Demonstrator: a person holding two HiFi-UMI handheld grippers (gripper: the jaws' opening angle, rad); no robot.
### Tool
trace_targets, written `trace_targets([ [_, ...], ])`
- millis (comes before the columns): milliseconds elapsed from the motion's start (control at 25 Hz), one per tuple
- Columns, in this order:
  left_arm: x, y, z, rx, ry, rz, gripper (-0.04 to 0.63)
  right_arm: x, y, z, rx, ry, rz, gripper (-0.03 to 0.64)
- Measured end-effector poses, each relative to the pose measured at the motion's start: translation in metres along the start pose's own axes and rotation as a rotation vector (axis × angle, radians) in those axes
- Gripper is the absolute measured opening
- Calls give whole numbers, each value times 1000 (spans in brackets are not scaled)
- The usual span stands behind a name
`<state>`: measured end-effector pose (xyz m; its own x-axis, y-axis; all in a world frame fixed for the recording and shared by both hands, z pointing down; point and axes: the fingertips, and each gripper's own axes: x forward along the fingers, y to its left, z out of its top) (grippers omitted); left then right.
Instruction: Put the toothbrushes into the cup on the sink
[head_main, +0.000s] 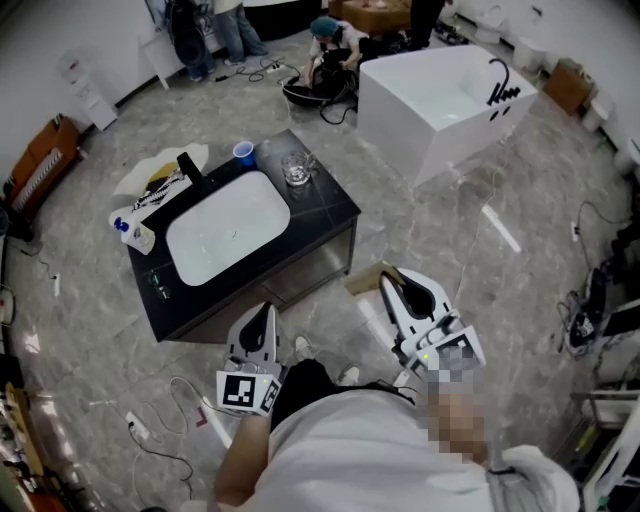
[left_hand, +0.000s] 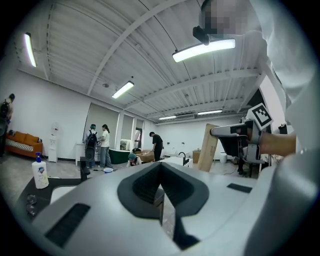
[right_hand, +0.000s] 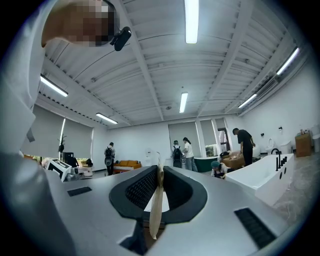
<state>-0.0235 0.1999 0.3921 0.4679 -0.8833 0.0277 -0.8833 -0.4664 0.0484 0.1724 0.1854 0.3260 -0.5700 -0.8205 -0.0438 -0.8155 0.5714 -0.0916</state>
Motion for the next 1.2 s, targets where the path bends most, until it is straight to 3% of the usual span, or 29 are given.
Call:
trace_targets([
  [600,40,5,-16,-36,8,-59,2,17,-19,-16,-11,57,-28,60],
  [1200,80,58,-11,-39,15,-50,2,87,-27,-20,15,75,-9,60],
])
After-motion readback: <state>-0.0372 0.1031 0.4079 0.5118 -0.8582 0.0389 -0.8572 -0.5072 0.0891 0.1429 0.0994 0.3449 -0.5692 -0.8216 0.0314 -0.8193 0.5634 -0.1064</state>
